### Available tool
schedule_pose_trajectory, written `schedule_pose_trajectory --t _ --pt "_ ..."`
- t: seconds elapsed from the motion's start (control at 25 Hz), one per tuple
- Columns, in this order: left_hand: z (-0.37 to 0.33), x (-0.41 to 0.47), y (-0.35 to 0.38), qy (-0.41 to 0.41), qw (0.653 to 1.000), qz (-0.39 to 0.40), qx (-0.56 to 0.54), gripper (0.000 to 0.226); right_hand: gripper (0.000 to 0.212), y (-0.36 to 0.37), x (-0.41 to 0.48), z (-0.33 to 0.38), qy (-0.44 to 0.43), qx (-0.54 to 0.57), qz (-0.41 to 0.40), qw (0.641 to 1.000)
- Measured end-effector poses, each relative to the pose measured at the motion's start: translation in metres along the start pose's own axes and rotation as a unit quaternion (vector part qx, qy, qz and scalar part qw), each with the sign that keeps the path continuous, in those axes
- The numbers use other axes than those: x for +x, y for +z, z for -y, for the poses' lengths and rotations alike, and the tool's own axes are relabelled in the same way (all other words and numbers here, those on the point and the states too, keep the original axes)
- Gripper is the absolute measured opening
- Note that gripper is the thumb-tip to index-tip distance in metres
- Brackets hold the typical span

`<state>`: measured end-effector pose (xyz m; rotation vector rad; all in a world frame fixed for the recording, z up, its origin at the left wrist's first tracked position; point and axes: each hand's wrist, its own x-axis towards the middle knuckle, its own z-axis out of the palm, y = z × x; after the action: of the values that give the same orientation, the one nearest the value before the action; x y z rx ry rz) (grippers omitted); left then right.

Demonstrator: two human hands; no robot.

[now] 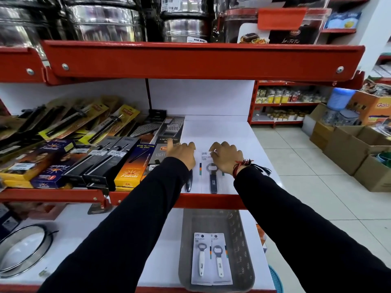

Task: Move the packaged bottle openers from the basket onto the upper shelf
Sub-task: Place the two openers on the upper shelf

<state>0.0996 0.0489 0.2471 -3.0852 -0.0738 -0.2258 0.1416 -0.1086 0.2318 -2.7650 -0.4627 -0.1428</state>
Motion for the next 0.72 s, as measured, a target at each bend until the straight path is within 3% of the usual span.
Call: schedule_pose_trajectory --t 0.16,0.32,0.4,0.56,0.72 --pt "-0.004 -0.009 0.005 0.0 0.995 -0.005 0.098 0.037 0.04 0.007 -0.003 -0.003 0.003 -0.055 0.03 0.998" --pt "-0.005 -0.018 0.0 -0.006 0.993 0.031 0.115 0.041 0.047 0.004 -0.014 -0.006 0.004 -0.059 0.069 0.996" --pt "-0.005 -0.027 -0.004 -0.01 0.995 0.003 0.099 0.045 0.047 -0.002 -0.027 -0.006 -0.003 -0.038 0.026 0.999" --pt "-0.01 -0.064 -0.015 -0.013 0.986 -0.168 0.011 0.04 0.038 -0.018 -0.067 0.0 -0.033 -0.006 -0.11 0.993" --pt "-0.022 -0.116 -0.018 0.06 0.955 -0.265 -0.122 0.032 0.035 -0.022 -0.122 0.005 -0.081 0.001 -0.213 0.974"
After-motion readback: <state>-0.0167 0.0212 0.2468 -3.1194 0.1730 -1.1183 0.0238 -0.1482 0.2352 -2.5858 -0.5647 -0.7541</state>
